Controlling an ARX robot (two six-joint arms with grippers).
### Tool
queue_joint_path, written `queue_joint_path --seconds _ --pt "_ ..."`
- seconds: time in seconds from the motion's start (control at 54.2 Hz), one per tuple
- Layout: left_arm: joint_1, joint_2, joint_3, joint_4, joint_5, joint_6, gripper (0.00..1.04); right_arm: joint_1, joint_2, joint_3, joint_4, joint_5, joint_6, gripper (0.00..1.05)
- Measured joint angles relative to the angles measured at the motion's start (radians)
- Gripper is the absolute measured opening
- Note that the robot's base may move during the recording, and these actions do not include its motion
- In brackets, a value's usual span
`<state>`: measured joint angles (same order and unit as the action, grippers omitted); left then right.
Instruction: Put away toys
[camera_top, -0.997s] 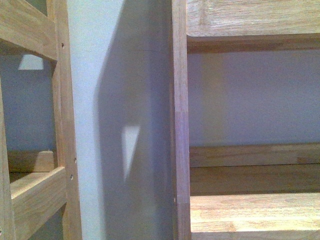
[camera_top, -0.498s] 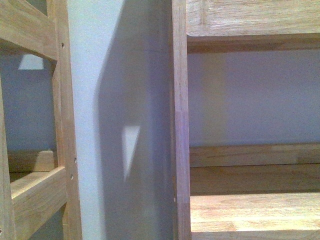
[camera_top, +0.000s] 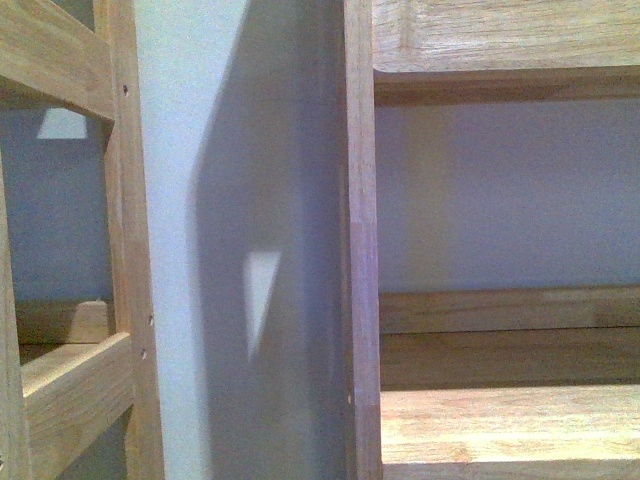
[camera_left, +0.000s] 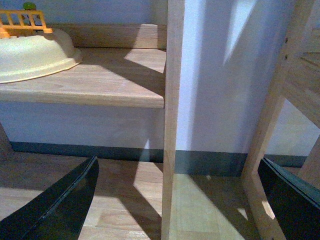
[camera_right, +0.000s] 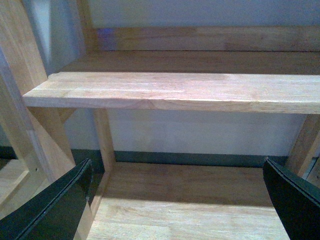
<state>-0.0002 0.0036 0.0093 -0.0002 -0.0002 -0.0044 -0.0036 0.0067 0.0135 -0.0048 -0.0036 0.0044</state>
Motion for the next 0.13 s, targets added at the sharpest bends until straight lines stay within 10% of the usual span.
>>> queue_joint_path --seconds 0.129 --pt "0.0 0.0 0.0 0.0 0.0 0.0 0.99 0.0 0.0 0.0 0.0 0.0 0.0 1.04"
